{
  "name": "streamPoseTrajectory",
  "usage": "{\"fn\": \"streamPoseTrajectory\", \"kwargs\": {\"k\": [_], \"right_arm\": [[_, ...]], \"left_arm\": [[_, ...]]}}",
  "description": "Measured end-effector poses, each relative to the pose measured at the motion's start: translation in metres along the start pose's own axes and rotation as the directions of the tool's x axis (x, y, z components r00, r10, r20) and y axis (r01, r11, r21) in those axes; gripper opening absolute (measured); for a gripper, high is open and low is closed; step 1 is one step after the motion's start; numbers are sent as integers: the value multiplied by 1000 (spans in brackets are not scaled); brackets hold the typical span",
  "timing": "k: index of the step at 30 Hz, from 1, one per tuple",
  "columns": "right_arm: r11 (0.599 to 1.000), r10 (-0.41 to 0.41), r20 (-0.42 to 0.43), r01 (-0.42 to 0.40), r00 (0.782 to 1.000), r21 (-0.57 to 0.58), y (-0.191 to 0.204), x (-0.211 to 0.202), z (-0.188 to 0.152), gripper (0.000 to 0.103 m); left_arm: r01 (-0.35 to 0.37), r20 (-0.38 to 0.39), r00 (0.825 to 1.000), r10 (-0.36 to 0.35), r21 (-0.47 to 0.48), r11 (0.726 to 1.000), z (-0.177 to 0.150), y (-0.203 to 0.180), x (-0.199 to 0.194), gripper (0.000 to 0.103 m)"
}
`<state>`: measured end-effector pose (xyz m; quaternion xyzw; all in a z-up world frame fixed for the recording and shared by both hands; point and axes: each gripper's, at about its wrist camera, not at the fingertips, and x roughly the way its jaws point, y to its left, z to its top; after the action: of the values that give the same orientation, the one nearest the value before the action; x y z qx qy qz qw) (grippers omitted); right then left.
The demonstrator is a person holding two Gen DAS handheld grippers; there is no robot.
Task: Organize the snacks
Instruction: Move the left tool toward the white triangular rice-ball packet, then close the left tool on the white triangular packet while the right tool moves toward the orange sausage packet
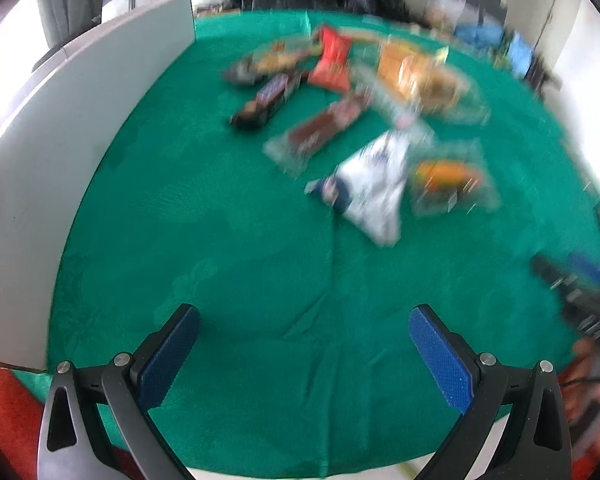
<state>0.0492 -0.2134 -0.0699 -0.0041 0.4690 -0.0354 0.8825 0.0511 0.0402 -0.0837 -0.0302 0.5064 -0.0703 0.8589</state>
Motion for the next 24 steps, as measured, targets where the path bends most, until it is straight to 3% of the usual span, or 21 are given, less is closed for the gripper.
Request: {"fn": "streamPoseTrajectory", "kwargs": {"k": [5, 12, 17, 22, 24], "right_arm": [[1000, 0, 7, 0, 1000, -2, 0, -1, -1, 97], [1000, 3, 12, -3, 1000, -6, 0, 0, -1, 97], [1000, 5, 8, -5, 1000, -6, 0, -1, 0, 97], [1000, 2, 7, -2, 1000, -4, 1, 0, 2, 97], [1000, 3, 7, -3, 1000, -4, 1, 0, 2, 97]], "left_arm": [[35, 44, 998, -34, -15, 999, 32, -10, -1, 103], [-63, 34, 997, 64, -10, 998, 52, -18, 25, 103], [-149, 25, 989, 149, 1, 989, 46, 10, 24, 103], [-184, 52, 981, 186, -41, 982, 40, 47, 1, 103], [-152, 71, 985, 155, -45, 987, 42, 53, -4, 103]]}}
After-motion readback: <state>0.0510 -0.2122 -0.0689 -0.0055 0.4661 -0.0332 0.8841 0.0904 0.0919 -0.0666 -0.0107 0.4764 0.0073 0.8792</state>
